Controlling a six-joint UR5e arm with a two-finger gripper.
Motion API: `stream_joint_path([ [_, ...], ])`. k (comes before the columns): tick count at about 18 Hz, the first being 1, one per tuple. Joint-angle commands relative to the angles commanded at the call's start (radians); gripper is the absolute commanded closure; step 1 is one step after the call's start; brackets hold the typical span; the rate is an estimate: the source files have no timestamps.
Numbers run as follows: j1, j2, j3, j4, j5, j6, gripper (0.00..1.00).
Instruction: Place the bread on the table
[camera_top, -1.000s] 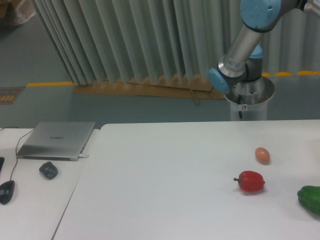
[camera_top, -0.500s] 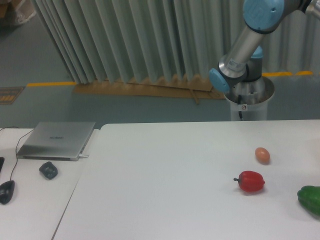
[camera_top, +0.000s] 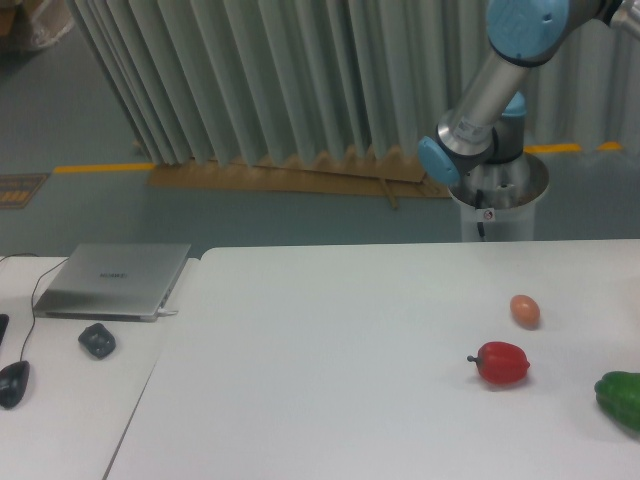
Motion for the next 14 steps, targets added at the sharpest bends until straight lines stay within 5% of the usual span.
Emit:
stream_joint_path([
  [10,-0.008,0.021,0.011,-0.037,0.002,-0.088,0.86],
  [14,-0.006,0.057,0.038,-0.126,-0.005,-0.112,0.86],
])
